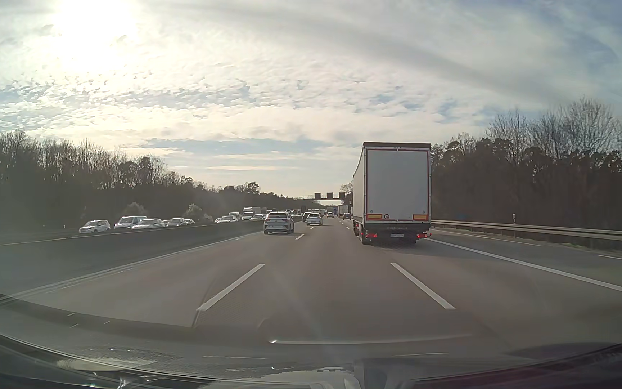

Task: Follow the waypoints while adhering to traffic rules and regulations

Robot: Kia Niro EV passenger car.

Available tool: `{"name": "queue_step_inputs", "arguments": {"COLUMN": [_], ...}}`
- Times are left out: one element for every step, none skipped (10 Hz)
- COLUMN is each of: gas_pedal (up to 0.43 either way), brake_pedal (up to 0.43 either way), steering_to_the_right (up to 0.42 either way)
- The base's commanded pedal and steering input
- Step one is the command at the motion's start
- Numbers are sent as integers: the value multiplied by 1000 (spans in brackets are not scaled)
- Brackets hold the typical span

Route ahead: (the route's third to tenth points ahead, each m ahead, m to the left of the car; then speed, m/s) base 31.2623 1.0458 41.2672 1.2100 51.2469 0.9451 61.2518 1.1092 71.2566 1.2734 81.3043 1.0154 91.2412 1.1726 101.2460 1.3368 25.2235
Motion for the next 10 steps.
{"name": "queue_step_inputs", "arguments": {"gas_pedal": [228,228,228,228,228,228,228,240,240,240], "brake_pedal": [0,0,0,0,0,0,0,0,0,0], "steering_to_the_right": [-3,-3,-3,-3,-3,-3,-3,-3,-3,-3]}}
